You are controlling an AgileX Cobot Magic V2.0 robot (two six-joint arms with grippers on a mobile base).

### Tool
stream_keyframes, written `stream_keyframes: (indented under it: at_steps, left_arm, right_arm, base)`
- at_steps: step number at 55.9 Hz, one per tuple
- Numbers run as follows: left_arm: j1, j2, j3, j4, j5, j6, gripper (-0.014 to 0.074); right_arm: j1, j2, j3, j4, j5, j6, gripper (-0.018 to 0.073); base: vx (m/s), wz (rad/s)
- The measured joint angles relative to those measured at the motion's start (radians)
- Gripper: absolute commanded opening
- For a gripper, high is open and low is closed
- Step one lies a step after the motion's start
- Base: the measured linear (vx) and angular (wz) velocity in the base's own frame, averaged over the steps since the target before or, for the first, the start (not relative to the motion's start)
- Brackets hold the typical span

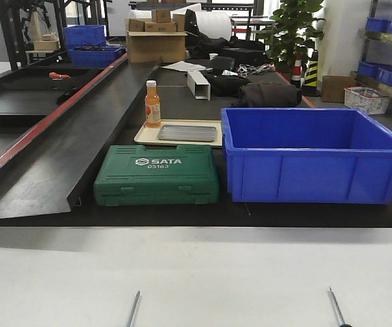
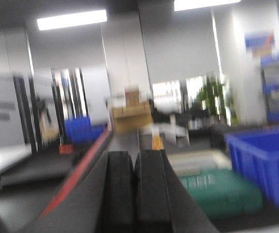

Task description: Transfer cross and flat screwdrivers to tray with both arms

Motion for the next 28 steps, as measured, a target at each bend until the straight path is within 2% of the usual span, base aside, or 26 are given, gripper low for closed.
stream_keyframes:
  at_steps: [10,17,22,28]
  left_arm:
    - [0.0,0.236,0.0,-0.001,0.051,-0.005,0.0043]
    - [0.0,0.392,0.0,-0.002,0.05,-0.007,0.0096]
    - [0.0,0.489,0.0,-0.003,0.038,-0.007,0.0165]
    - [0.0,0.572,0.0,-0.003,-0.016,-0.007,0.0284]
  right_arm:
    - [0.0,0.173,0.0,0.0,0.018,0.0,0.0119]
    - [0.0,0.266,0.0,0.0,0.02,0.001,0.0247]
    - [0.0,0.316,0.0,0.0,0.019,0.001,0.0353]
    - [0.0,0.378,0.0,0.0,0.018,0.001,0.0432]
  base:
    - [0.0,0.0]
    - [0.0,0.0]
    - [0.0,0.0]
    - [0.0,0.0]
